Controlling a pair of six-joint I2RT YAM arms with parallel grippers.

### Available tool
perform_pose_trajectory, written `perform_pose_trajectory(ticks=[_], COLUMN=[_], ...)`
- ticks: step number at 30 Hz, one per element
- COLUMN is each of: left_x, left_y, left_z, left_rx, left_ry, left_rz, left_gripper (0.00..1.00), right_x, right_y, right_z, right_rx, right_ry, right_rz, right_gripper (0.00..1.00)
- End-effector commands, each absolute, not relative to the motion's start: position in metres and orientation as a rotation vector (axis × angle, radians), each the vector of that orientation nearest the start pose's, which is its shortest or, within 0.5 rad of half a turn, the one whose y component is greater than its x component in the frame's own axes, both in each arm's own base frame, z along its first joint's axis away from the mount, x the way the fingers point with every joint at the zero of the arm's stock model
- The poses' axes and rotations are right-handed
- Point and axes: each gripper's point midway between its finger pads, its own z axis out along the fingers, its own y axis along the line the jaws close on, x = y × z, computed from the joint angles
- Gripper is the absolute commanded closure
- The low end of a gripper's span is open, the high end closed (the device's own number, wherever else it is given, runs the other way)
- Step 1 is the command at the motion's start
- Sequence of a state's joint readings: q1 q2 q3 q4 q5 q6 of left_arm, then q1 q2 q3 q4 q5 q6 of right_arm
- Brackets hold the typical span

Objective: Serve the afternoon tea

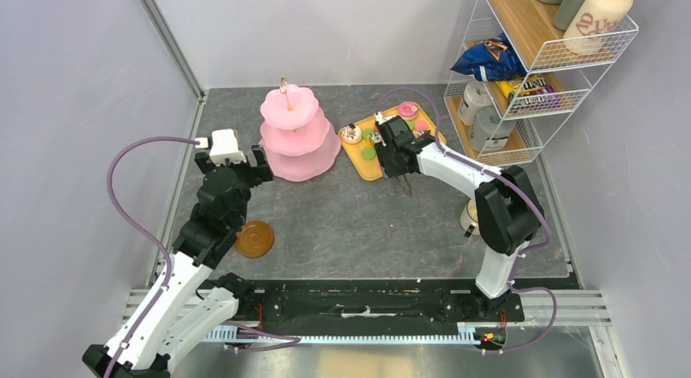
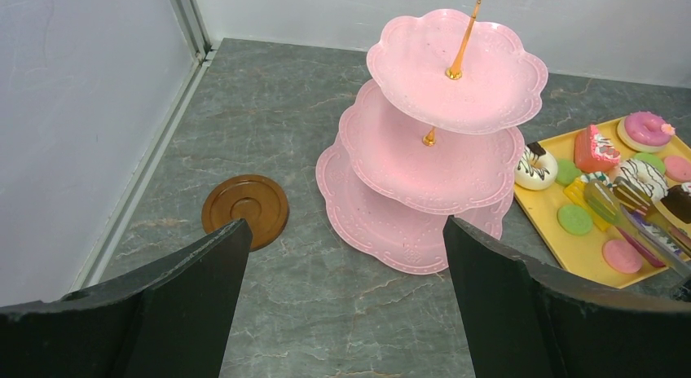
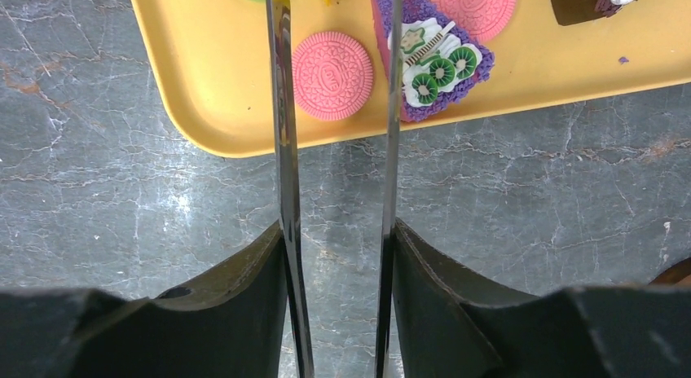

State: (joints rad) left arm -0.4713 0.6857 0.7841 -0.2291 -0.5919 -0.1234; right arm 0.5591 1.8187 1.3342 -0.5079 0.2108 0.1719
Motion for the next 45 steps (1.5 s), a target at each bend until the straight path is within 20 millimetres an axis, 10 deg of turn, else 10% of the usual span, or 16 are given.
perform_pose_trajectory(ticks=[1, 14, 37, 45], left_x=[0.285, 0.286, 0.285, 0.285], left_y=[-0.042, -0.042, -0.041, -0.041], left_z=[0.304, 0.303, 0.304, 0.305], left_rx=[-0.177, -0.174, -0.179, -0.182], left_ry=[1.634, 1.638, 1.634, 1.632], left_rz=[0.011, 0.011, 0.012, 0.013], left_gripper=[0.05, 0.05, 0.05, 0.05], right_x=[0.397, 0.403, 0.389, 0.381], right_y=[0.212, 0.218, 0.197, 0.230], right_z=[0.090, 0.096, 0.173, 0.184], right_rx=[-0.393, -0.407, -0.349, -0.400], right_ry=[2.441, 2.438, 2.307, 2.265], right_rz=[0.043, 0.055, 0.045, 0.173], right_gripper=[0.47, 0.50, 0.62, 0.63])
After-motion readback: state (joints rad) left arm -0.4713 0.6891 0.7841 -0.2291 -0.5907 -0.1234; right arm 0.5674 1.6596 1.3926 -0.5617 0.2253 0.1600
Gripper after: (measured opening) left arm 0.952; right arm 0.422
